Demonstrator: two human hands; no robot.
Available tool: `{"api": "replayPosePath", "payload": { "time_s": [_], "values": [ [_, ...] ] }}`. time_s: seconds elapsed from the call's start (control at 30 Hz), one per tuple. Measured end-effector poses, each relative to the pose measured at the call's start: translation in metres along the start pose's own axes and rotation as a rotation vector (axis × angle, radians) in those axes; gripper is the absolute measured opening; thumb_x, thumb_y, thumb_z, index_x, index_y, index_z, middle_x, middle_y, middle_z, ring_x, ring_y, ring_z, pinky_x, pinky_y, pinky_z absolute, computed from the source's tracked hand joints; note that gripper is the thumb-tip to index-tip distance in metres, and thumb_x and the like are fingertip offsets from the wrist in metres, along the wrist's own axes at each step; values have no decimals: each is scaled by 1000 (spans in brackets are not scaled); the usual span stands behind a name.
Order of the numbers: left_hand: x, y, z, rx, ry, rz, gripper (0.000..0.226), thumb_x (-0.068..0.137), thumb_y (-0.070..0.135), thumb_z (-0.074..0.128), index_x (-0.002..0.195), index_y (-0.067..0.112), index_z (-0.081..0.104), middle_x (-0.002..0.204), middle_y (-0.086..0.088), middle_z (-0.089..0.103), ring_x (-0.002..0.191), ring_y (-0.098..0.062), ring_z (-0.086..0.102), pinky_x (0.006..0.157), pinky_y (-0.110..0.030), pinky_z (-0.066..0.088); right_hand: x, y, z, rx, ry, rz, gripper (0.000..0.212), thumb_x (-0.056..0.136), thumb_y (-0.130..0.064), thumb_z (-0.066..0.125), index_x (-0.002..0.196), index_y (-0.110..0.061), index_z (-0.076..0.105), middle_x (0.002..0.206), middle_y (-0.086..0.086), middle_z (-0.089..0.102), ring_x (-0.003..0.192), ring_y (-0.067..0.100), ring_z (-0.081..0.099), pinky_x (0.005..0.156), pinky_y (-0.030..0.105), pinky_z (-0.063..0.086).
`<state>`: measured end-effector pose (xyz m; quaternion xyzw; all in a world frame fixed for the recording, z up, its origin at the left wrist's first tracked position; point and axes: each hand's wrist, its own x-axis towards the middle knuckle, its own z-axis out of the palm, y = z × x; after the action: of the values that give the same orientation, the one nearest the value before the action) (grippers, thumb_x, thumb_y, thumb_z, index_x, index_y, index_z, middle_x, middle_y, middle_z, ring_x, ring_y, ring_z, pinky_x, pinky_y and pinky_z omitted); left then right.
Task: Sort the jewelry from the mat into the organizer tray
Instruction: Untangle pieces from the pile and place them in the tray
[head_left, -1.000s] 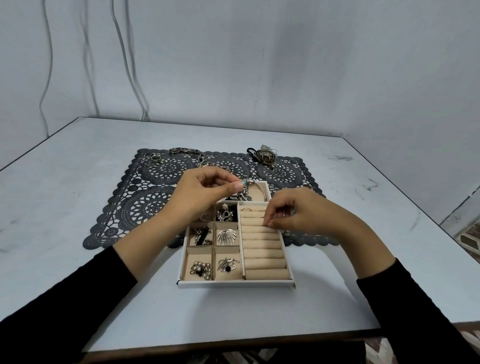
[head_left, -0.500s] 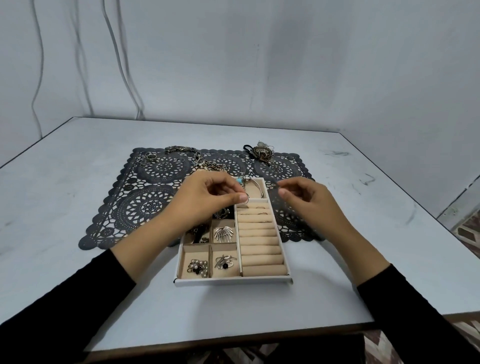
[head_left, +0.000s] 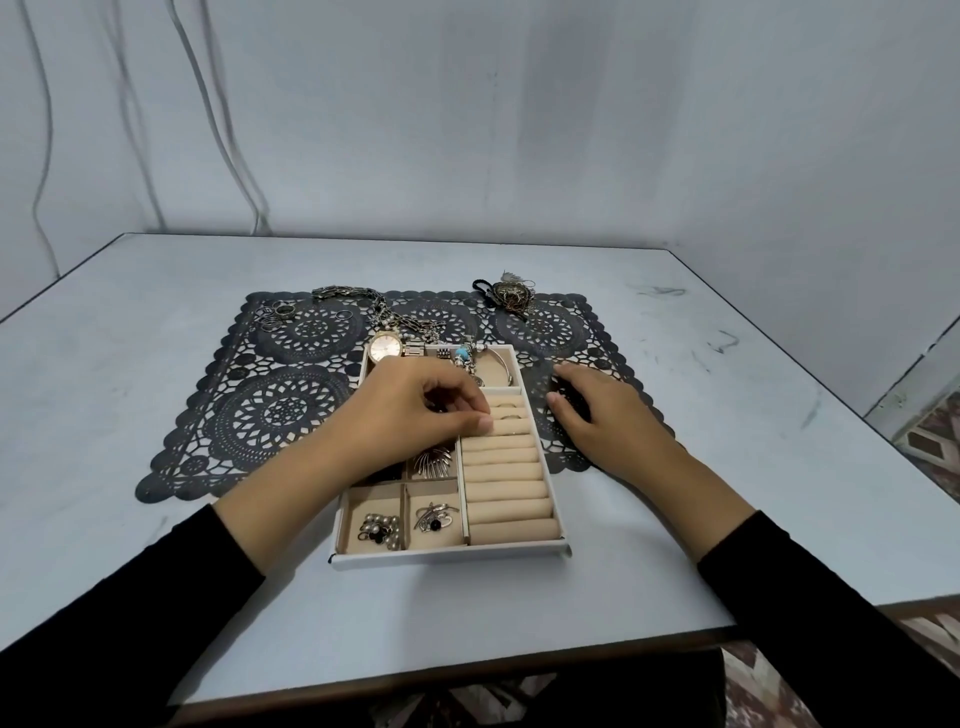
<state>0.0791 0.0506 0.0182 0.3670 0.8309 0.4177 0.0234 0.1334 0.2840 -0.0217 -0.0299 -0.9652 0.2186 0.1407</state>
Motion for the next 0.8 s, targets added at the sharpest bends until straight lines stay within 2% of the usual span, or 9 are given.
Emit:
{"api": "replayPosePath", "payload": {
  "time_s": [0.2, 0.33, 0.57, 0.7, 0.8],
  "values": [
    [0, -1, 1, 46, -22, 69, 12, 75, 28, 83, 84, 22, 78, 80, 9, 73, 79, -4, 68, 72, -14, 51, 1, 1, 1, -4, -2, 3, 45, 97, -32, 49, 138, -13, 47, 140, 2, 50, 130, 15, 44, 100, 17, 28],
    [1, -2, 0, 65, -46, 95, 13, 75, 29, 82, 85, 21, 79, 82, 11, 73, 82, -3, 68, 78, -24, 54, 1, 2, 1, -10, -3, 4, 45, 97, -33, 49, 137, -13, 48, 140, 2, 51, 129, 15, 45, 99, 17, 28],
    [4, -2, -10, 29, -157, 4, 11, 82, 28, 76, 93, 27, 78, 91, 16, 74, 92, 3, 66, 88, -28, 54, 0, 0, 0, -14, -7, 3, 44, 98, -32, 49, 137, -12, 48, 141, 2, 50, 129, 15, 44, 100, 16, 28],
    [5, -1, -11, 39, -172, -4, 12, 81, 31, 77, 93, 27, 78, 90, 15, 75, 90, 4, 67, 87, -26, 54, 0, 1, 0, -16, 2, -2, 43, 97, -31, 50, 135, -12, 50, 137, 2, 53, 126, 15, 47, 91, 10, 26],
    [5, -2, -11, 42, -188, 6, 11, 80, 29, 79, 92, 27, 78, 90, 16, 75, 90, 3, 67, 88, -30, 54, 0, 0, 0, -11, 4, -1, 43, 97, -31, 50, 135, -12, 50, 138, 2, 53, 126, 15, 47, 92, 10, 25]
  ]
}}
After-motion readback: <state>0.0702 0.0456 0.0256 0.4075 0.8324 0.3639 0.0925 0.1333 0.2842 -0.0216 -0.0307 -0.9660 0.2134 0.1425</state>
